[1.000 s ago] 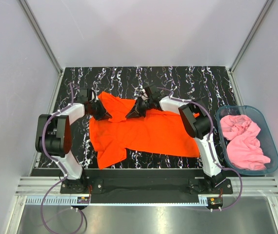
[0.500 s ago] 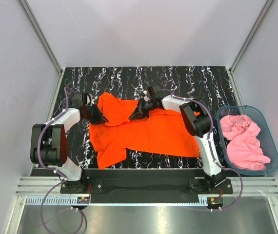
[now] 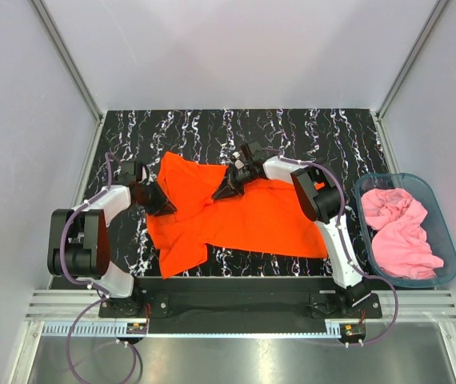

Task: Fold and stack the t-shirts
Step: Fold the tshirt

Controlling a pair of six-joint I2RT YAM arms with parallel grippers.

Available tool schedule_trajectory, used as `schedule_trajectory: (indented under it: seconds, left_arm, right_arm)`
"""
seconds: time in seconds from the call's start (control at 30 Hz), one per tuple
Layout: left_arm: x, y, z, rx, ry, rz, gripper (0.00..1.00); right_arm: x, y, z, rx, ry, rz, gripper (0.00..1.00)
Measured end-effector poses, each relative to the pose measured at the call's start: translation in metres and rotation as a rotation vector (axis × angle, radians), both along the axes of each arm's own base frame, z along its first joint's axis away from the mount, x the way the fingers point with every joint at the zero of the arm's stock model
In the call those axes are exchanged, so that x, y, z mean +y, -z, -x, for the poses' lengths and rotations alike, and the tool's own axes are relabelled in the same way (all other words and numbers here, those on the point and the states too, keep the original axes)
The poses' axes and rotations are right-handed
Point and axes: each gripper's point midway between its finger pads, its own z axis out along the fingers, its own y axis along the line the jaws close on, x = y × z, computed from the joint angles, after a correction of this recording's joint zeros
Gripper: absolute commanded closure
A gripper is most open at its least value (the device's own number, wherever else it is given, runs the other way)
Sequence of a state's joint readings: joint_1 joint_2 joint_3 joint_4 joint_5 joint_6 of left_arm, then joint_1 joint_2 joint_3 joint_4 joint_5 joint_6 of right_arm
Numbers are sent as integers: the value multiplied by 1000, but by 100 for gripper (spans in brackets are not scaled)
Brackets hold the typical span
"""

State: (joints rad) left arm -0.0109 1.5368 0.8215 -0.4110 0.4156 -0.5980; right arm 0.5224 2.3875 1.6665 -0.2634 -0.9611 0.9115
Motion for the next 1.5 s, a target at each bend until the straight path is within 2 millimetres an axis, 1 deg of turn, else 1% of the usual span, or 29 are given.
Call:
schedule_trajectory:
  seconds: [0.03,0.07,0.1,0.13,0.17,0.27,0.3,0.33,0.4,0.43,0.5,0.57,0.6,0.63,0.7,0.77,0.83,0.9,0.97,1.1,1.17,1.2,1.27,1.3,1.37,1.4,1.43,1.47,1.5]
  left_arm:
    - [1,0,0,2,-3,-3,73]
    - [2,1,1,4,-4,-9,70]
    - [3,1,1,5,-6,-13,67]
    - [5,1,1,6,-6,-22,61]
    - [6,1,1,0,-4,-32,50]
    - [14,-10,-10,-40,-7,-79,38]
    - [17,-16,-19,-67,-5,-92,37]
    - [20,-24,-29,-97,-7,-101,37]
    - [27,-42,-55,-163,-11,-116,36]
    - [31,-53,-74,-208,-13,-124,36]
    - [39,-66,-108,-264,-18,-133,36]
    - [46,-73,-142,-309,-21,-141,37]
    - [49,-72,-156,-317,-22,-143,39]
    - [50,-72,-166,-323,-21,-142,40]
    - [53,-65,-189,-321,-18,-138,41]
    - [55,-56,-205,-312,-16,-129,42]
    - [55,-44,-214,-287,-12,-119,44]
    - [53,-33,-217,-264,-6,-104,44]
    - [50,-24,-219,-241,2,-84,44]
    - [45,-11,-219,-210,9,-45,45]
    - [42,-8,-218,-196,10,-27,47]
    - [41,-7,-217,-191,9,-20,53]
    - [40,-6,-218,-188,5,-10,60]
    - [40,-6,-218,-187,3,-9,69]
    - [40,-6,-218,-185,-5,-8,78]
    - [41,-6,-219,-184,-13,-9,90]
    - [41,-5,-220,-182,-20,-9,97]
    - [43,-5,-221,-184,-25,-14,100]
    - [44,-4,-222,-184,-31,-16,100]
  right_arm:
    - [0,0,0,0,-2,1,89]
    - [-1,0,1,2,-5,4,82]
    - [-1,-1,2,5,-8,7,80]
    - [-2,-1,3,2,-15,11,78]
    - [-4,0,5,2,-25,19,73]
    - [-10,1,12,10,-51,46,67]
    - [-14,0,16,13,-60,59,64]
    - [-19,-2,19,14,-65,70,62]
    - [-31,-7,25,9,-67,88,58]
    - [-41,-12,28,10,-59,103,57]
    - [-59,-25,28,-8,-38,113,57]
    - [-80,-39,20,-39,2,122,56]
    - [-91,-45,14,-59,24,124,56]
    - [-101,-49,7,-76,49,131,55]
    - [-124,-56,-6,-107,101,142,55]
    - [-146,-57,-19,-122,149,160,55]
    - [-165,-54,-28,-123,190,179,55]
    - [-181,-49,-34,-120,221,201,55]
    - [-189,-47,-36,-120,235,218,56]
    - [-197,-45,-39,-126,246,230,56]
    - [-200,-44,-40,-126,251,237,55]
    - [-201,-43,-40,-126,252,239,56]
    - [-205,-42,-44,-129,261,248,56]
    - [-207,-41,-46,-130,267,254,56]
    - [-213,-38,-52,-131,283,270,58]
    - [-217,-36,-55,-133,293,280,58]
    - [-221,-34,-59,-135,304,291,59]
    - [-225,-32,-61,-135,315,302,59]
    - [-230,-30,-64,-133,327,313,59]
